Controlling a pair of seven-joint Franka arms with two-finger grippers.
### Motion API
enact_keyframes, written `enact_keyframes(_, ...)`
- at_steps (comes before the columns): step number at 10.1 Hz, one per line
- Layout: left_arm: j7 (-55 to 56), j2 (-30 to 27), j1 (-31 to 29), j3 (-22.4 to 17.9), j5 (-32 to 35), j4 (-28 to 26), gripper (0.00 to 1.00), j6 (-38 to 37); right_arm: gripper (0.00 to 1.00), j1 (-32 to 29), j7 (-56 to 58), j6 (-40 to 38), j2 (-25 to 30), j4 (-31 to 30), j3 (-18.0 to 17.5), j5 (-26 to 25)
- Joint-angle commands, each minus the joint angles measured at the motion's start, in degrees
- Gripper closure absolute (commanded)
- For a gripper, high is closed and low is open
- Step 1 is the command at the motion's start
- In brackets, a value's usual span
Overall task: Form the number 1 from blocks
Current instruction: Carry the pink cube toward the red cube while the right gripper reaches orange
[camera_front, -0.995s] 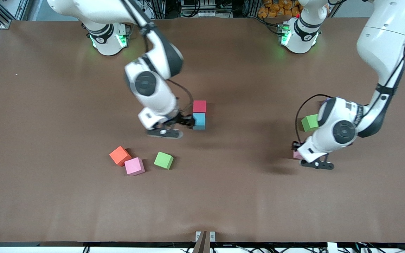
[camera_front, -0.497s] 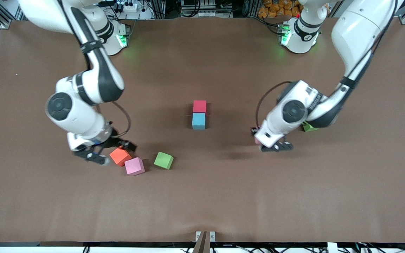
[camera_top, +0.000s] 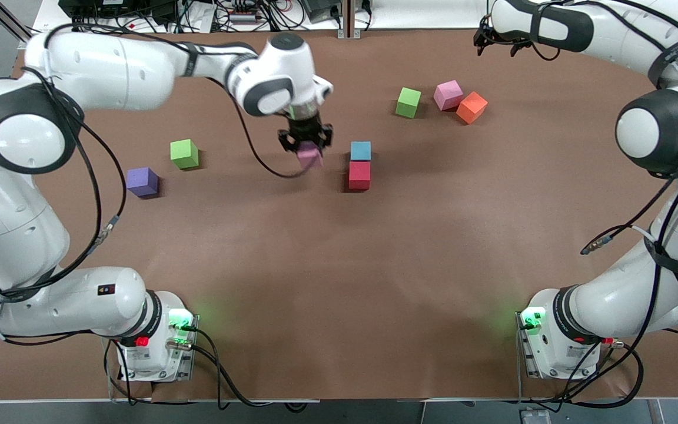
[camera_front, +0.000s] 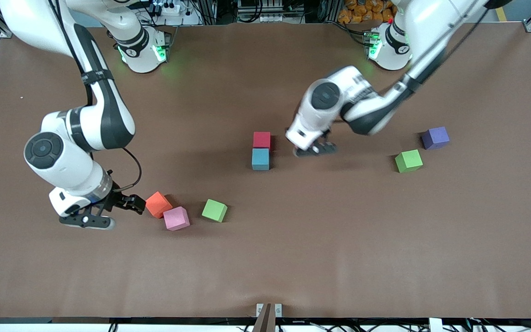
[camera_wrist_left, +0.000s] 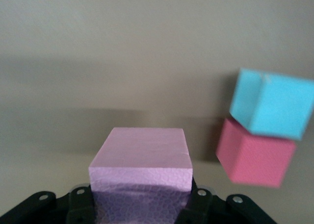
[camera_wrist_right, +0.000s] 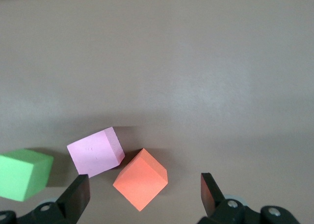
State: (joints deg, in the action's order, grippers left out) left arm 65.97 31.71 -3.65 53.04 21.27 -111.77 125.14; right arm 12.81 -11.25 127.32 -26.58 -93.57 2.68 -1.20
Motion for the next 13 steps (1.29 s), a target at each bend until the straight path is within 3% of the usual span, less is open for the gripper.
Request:
enact_keyframes(1, 6.9, -0.4, 7.1, -0.6, 0.8, -0.1, 1.0, -0.7, 0.0, 1.0, 11.1, -0.3, -2.8, 2.0, -1.1, -1.4)
enact_keyframes(4, 10.5, 1.8, 15.5, -1.8, 1.0, 2.8, 1.0, -0.7, 0.0, 1.1, 22.6, -0.2, -3.3, 0.2, -1.3, -0.7)
enact_keyframes(8, 10.4, 7.8, 30.9, -14.9, 1.1, 9.4, 1.0, -0.6, 0.0, 0.7, 26.6, 0.7, -6.1, -0.2, -1.4, -0.6)
enact_keyframes(11, 8.7, 8.8, 32.0, -16.8, 1.2, 9.7, 1.0, 0.5, 0.0, 1.2, 29.5, 1.1, -7.3, -0.2, -1.4, 1.3)
enact_keyframes(13, 8.0, 9.2, 32.0, -17.9, 1.3, 9.8, 1.0, 2.7, 0.0, 1.0, 34.6, 1.1, -8.5, -0.3, -1.3, 6.5)
